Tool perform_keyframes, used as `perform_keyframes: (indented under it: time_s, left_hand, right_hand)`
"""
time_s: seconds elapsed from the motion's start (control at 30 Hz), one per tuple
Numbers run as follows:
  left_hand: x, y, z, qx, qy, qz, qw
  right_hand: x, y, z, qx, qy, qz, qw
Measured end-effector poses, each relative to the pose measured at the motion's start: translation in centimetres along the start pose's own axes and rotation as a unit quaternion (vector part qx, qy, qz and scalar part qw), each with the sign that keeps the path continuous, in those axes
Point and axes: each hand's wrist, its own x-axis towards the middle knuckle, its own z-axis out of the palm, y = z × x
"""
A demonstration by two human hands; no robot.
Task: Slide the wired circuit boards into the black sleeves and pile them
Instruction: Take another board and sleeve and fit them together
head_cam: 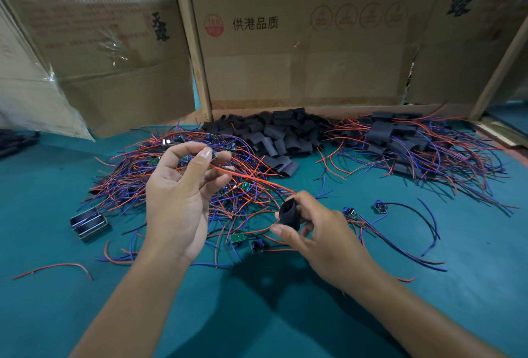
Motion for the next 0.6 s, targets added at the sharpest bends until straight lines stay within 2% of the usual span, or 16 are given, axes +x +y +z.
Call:
perform_keyframes:
  time_s: [0.43,0.6]
  left_hand:
    - [0.34,-0.59,-0.47,0.006,0.001,0.010,1.000]
    - [0.01,-0.70,-0.27,0.051,-0.022,0.056,0.997]
  right_hand:
    - [0.27,0.01,-0.23,0.015,0.050,-0.019,0.998]
    - [0.32,0.18,-0.37,-0.044,0.072,-0.051,0.995]
